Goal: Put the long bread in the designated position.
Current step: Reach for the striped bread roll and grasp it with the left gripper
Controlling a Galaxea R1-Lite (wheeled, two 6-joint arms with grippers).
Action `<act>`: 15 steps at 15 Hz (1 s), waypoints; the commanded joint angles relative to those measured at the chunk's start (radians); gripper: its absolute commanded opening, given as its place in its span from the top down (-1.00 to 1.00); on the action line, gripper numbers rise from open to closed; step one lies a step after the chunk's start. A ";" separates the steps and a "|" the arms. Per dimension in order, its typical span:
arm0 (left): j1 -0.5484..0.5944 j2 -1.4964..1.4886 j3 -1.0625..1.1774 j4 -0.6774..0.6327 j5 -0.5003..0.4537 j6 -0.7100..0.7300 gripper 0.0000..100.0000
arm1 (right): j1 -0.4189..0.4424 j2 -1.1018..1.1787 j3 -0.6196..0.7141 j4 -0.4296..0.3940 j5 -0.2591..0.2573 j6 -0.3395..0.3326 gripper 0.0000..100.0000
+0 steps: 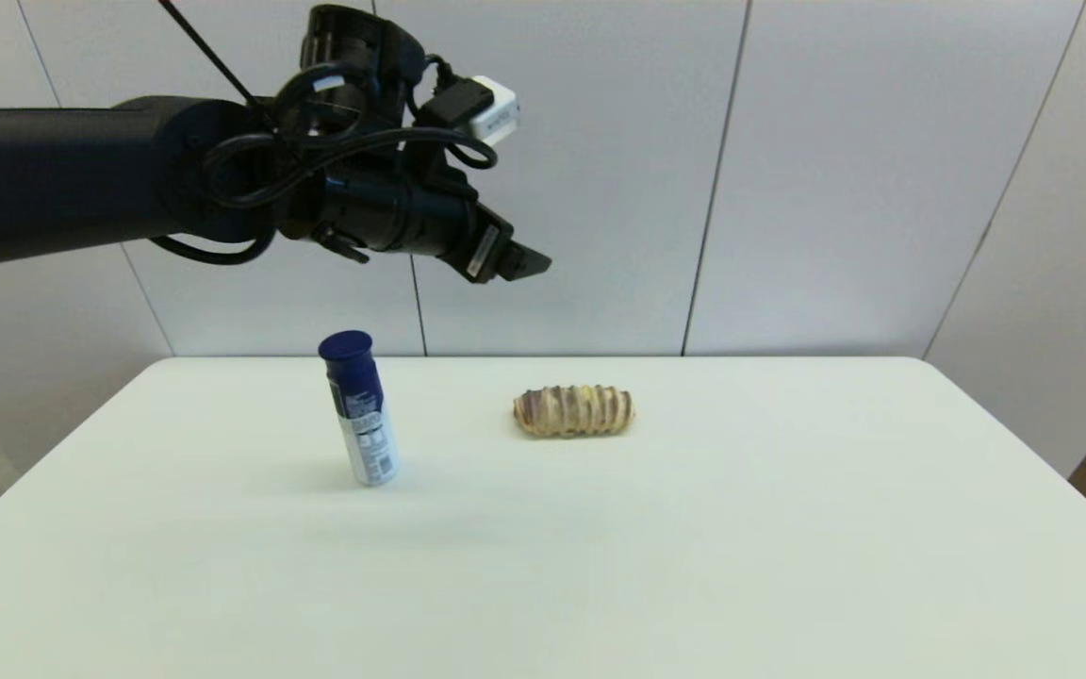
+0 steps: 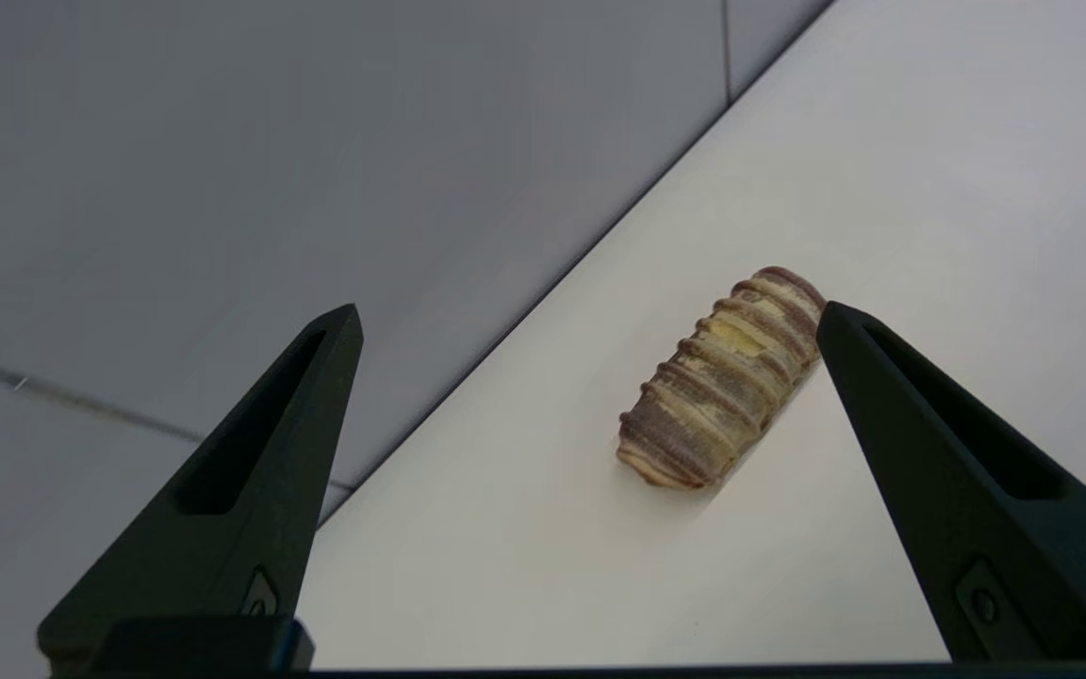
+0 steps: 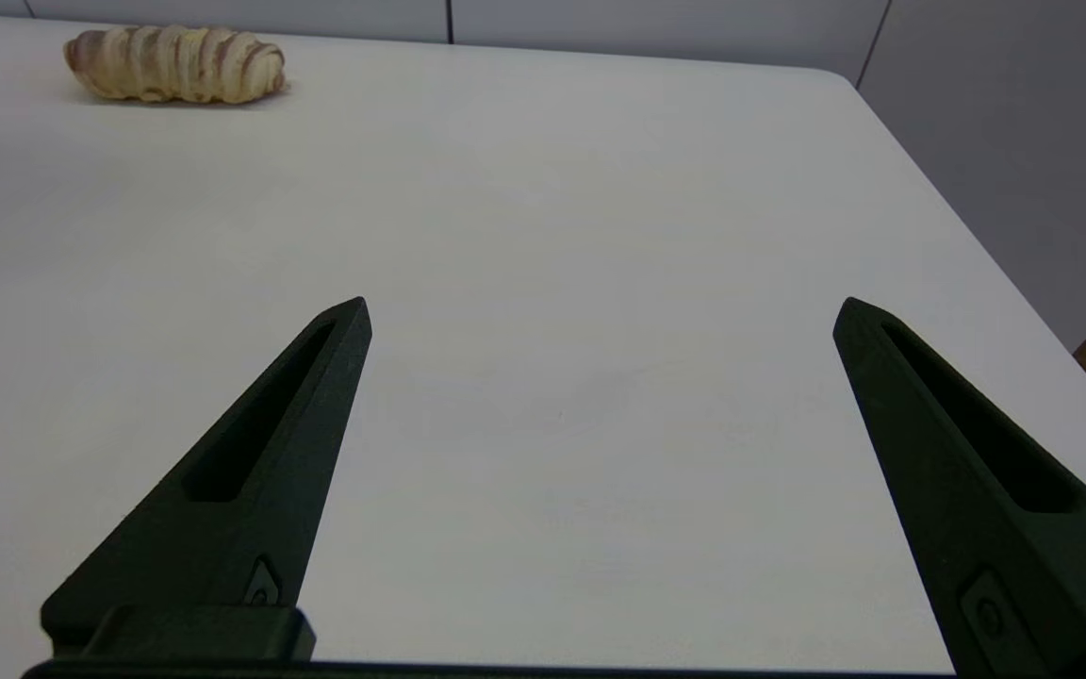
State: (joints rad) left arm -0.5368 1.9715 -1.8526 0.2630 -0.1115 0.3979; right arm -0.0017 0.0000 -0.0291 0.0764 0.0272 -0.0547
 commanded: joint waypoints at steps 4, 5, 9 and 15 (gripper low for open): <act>-0.052 0.202 -0.028 0.038 -0.119 0.133 -1.00 | 0.000 0.002 0.000 0.000 0.000 -0.001 -1.00; -0.052 0.216 -0.028 0.044 -0.129 0.148 -1.00 | 0.000 0.002 0.000 0.000 0.000 -0.001 -1.00; -0.049 0.280 -0.028 0.042 -0.154 0.225 -1.00 | 0.000 0.002 0.000 0.000 0.000 -0.001 -1.00; -0.048 0.348 -0.051 0.044 -0.174 0.294 -1.00 | 0.000 0.002 0.000 0.000 0.000 -0.001 -1.00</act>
State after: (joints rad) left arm -0.5864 2.2989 -1.8983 0.3045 -0.2832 0.6849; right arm -0.0017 0.0000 -0.0291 0.0760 0.0268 -0.0547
